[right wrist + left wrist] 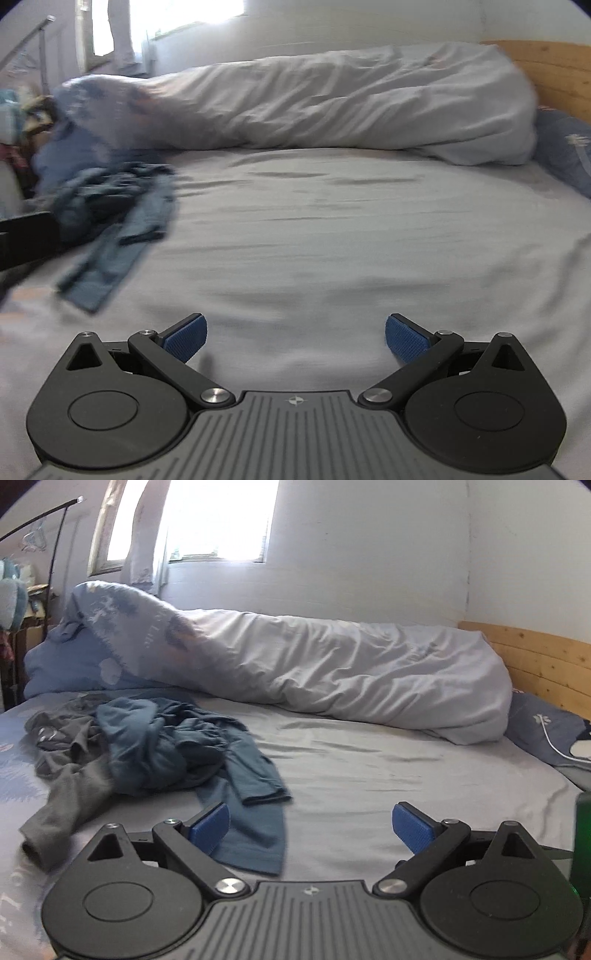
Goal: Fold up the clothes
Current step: 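Move both grippers toward the blue shirt and close the right gripper on its sleeve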
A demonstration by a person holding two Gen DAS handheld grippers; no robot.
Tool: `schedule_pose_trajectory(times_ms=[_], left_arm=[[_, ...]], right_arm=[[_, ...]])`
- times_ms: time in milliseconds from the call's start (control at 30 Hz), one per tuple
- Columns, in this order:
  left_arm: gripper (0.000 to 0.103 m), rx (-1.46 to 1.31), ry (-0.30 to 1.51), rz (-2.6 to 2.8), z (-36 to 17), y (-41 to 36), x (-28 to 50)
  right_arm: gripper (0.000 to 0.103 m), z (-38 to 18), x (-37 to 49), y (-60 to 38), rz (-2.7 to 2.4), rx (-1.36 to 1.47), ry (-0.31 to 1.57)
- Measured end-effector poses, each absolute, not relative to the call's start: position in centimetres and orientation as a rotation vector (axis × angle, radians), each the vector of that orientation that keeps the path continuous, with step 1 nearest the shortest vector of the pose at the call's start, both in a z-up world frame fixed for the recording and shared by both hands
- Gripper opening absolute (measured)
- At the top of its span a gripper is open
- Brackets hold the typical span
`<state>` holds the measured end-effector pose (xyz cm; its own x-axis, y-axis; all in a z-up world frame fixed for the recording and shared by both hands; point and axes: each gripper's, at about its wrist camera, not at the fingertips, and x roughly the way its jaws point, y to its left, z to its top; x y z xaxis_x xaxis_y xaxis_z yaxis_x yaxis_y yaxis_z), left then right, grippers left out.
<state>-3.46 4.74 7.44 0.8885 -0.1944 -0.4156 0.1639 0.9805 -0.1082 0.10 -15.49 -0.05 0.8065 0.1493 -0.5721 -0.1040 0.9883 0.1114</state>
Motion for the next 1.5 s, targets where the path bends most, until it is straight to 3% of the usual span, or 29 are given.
schedule_pose_trajectory(times_ms=[367, 400, 467, 500, 533, 867, 967, 1167, 1233, 1500], left_arm=[[0.097, -0.145, 0.481, -0.087, 7.8, 11.7, -3.8], [0.097, -0.152, 0.484, -0.08, 7.8, 12.3, -3.8], [0.097, -0.16, 0.488, -0.068, 7.7, 13.5, -4.0], [0.097, -0.165, 0.49, -0.062, 7.7, 14.1, -4.0], [0.097, -0.172, 0.493, -0.056, 7.6, 14.6, -4.1], [0.097, -0.247, 0.515, -0.038, 7.7, 17.4, -4.0], [0.097, -0.289, 0.53, -0.066, 7.7, 17.5, -3.6], [0.097, -0.262, 0.565, -0.124, 7.2, 15.9, -3.5], [0.097, -0.264, 0.574, -0.12, 7.0, 15.8, -3.3], [0.097, -0.278, 0.582, -0.118, 6.5, 15.3, -3.2]], right_arm=[[0.1, 0.6, 0.4, -7.8, 0.318, 0.031, 0.567], [0.098, 0.5, 0.5, -6.9, 0.339, 0.02, 0.566], [0.083, 0.3, 0.8, -5.7, 0.392, 0.026, 0.571], [0.069, 0.1, 1.0, -5.0, 0.416, 0.032, 0.583], [0.066, -0.1, 1.3, -4.4, 0.434, 0.035, 0.594], [0.067, -1.1, 2.8, -2.6, 0.411, 0.055, 0.597], [0.063, -1.0, 3.2, -2.5, 0.408, 0.047, 0.596], [0.039, -0.9, 3.1, -1.3, 0.382, -0.027, 0.591], [0.024, -0.9, 3.0, -0.8, 0.376, -0.056, 0.589], [0.006, -0.7, 2.5, -1.6, 0.385, -0.023, 0.596]])
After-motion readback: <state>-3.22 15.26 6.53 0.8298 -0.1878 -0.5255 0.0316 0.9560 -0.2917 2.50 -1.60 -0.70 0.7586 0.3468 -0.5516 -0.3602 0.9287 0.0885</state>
